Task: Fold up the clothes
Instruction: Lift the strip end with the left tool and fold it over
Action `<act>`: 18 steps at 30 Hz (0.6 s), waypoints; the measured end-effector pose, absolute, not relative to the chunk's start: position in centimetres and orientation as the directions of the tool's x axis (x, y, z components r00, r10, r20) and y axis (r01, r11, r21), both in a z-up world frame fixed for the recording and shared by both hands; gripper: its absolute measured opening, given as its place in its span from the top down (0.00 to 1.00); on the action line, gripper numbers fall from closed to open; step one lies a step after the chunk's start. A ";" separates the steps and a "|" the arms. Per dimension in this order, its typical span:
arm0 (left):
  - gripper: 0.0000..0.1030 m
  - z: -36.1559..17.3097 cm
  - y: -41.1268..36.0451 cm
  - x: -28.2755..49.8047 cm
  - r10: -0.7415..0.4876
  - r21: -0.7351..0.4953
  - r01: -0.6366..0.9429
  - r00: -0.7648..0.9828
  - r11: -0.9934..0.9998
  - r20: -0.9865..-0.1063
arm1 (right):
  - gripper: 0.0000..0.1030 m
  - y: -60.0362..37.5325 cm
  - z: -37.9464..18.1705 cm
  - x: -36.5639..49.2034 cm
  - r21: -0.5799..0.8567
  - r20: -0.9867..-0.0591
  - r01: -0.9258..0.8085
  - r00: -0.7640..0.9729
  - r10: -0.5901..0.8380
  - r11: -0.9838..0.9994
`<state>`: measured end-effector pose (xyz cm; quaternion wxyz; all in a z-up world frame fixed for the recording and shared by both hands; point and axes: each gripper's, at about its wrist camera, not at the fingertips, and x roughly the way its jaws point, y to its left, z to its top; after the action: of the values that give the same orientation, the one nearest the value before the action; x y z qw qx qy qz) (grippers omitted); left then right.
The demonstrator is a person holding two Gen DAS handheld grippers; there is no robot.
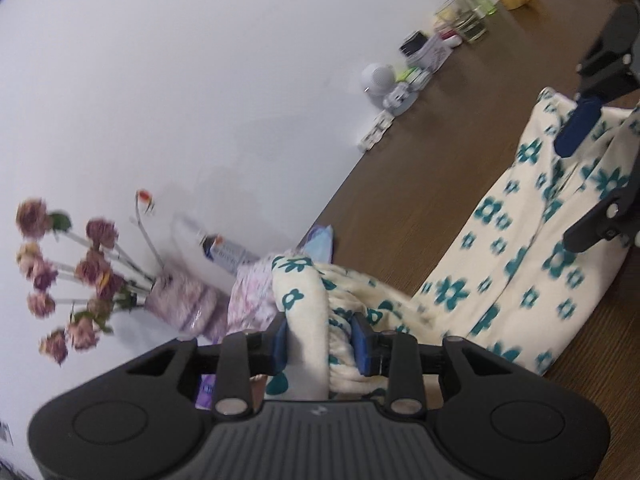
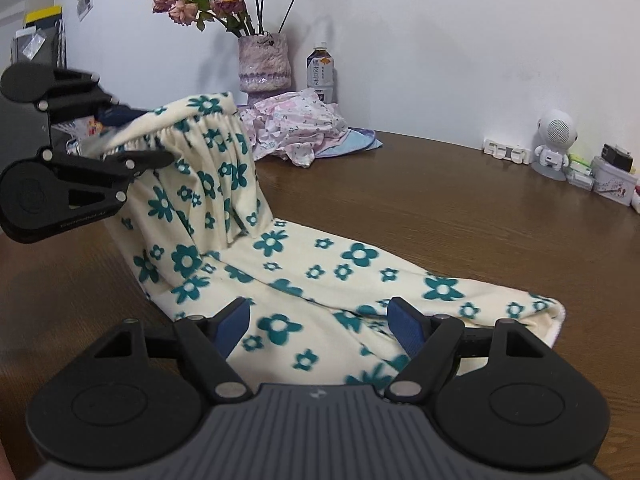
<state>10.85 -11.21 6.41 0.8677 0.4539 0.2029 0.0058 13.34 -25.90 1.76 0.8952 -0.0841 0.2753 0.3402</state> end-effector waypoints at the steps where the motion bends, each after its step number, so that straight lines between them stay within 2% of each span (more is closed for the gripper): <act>1: 0.68 6.4 -11.9 10.8 0.181 0.791 0.183 0.920 0.584 -0.346 | 0.25 -26.3 1.8 13.4 0.031 -0.550 -0.655 0.620 0.560 0.755; 7: 0.65 5.5 -16.2 10.6 0.086 0.789 0.255 0.928 0.559 -0.362 | 0.25 -29.3 2.0 14.0 0.033 -0.541 -0.634 0.639 0.547 0.773; 12: 0.71 3.6 -18.6 10.2 0.026 0.789 0.333 0.915 0.517 -0.404 | 0.25 -31.0 1.9 14.2 0.027 -0.545 -0.635 0.638 0.543 0.772; 18: 0.73 1.6 -20.1 9.9 -0.004 0.791 0.395 0.896 0.467 -0.445 | 0.25 -31.9 1.4 14.4 0.018 -0.561 -0.642 0.629 0.539 0.767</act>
<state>9.94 -20.06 1.58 0.8341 0.5022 0.1947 -0.1194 14.40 -31.86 1.39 0.8977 -0.0922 0.2785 0.3287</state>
